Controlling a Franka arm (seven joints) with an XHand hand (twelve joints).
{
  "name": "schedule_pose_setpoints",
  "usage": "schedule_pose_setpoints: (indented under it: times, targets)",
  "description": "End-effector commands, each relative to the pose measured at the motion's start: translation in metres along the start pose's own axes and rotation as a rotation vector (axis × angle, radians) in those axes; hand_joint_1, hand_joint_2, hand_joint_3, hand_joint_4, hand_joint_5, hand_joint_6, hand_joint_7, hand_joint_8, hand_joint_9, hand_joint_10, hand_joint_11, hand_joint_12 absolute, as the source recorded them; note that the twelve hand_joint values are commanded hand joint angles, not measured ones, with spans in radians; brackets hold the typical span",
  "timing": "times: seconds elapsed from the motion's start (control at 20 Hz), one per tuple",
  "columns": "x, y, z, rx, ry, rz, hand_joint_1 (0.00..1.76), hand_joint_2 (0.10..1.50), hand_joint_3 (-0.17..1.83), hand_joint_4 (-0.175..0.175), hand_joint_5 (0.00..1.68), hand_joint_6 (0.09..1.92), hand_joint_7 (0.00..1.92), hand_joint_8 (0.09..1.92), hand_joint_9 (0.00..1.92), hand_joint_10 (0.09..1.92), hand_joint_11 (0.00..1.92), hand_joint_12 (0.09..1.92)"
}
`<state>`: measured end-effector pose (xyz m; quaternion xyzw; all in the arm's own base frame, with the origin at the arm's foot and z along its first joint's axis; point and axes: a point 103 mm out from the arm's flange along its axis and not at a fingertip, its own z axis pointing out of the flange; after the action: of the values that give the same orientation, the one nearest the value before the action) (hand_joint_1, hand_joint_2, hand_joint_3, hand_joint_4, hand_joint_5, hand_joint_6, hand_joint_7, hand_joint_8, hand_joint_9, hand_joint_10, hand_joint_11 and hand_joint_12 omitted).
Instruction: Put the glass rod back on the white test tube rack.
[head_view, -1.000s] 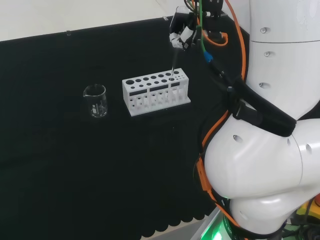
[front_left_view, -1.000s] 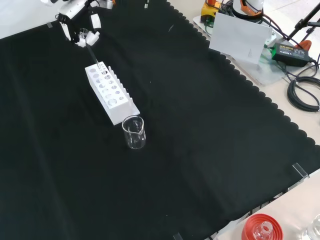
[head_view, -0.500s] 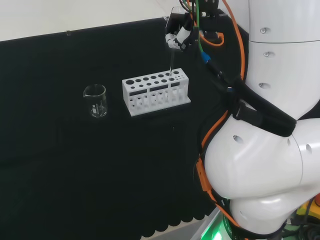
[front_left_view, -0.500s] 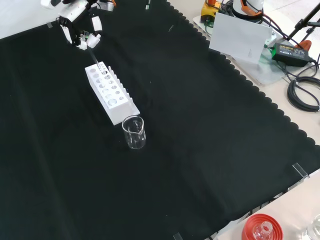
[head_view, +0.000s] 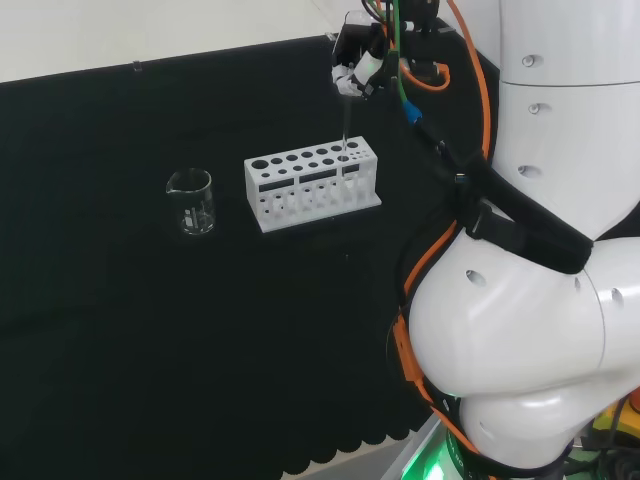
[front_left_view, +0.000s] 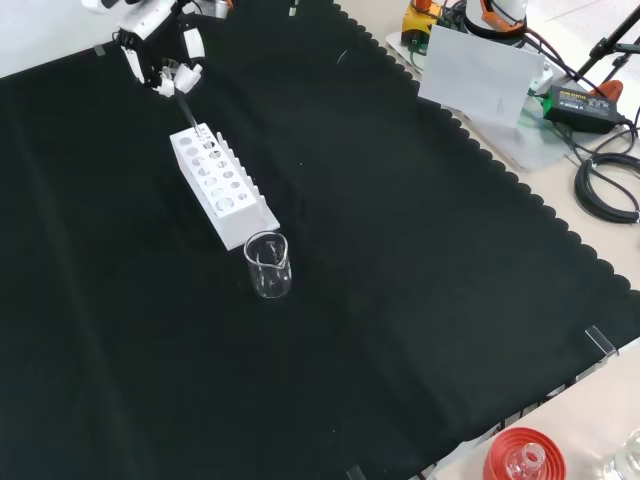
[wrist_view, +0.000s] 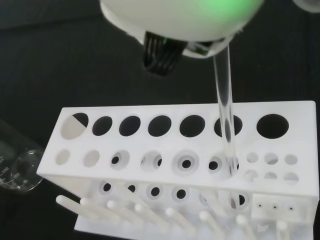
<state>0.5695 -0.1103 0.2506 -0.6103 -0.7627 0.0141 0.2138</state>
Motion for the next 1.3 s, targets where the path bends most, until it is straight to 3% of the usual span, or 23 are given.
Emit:
schedule_pose_setpoints:
  times: [0.05,0.25,0.6,0.9,1.3]
  targets:
    - [-0.003,-0.002,-0.002,0.021,0.022,-0.002,1.36,0.61,0.73,-0.175,1.06,0.82,1.37,0.64,1.72,0.39,1.67,0.61]
    - [-0.005,-0.004,-0.003,0.025,0.041,-0.002,1.34,0.47,0.82,-0.175,0.81,0.93,1.13,0.7,1.75,0.21,1.72,0.5]
    - [-0.006,-0.005,-0.003,0.032,0.048,0.002,1.33,0.41,0.85,-0.175,0.57,0.93,0.92,0.74,1.81,0.1,1.79,0.44]
    - [-0.007,-0.014,-0.009,0.022,0.053,-0.01,1.33,0.41,0.85,-0.175,0.52,0.95,0.87,0.75,1.84,0.09,1.81,0.41]
    - [-0.013,-0.039,-0.028,0.015,0.046,0.038,1.33,0.41,0.84,-0.175,0.52,0.95,0.86,0.76,1.84,0.09,1.82,0.41]
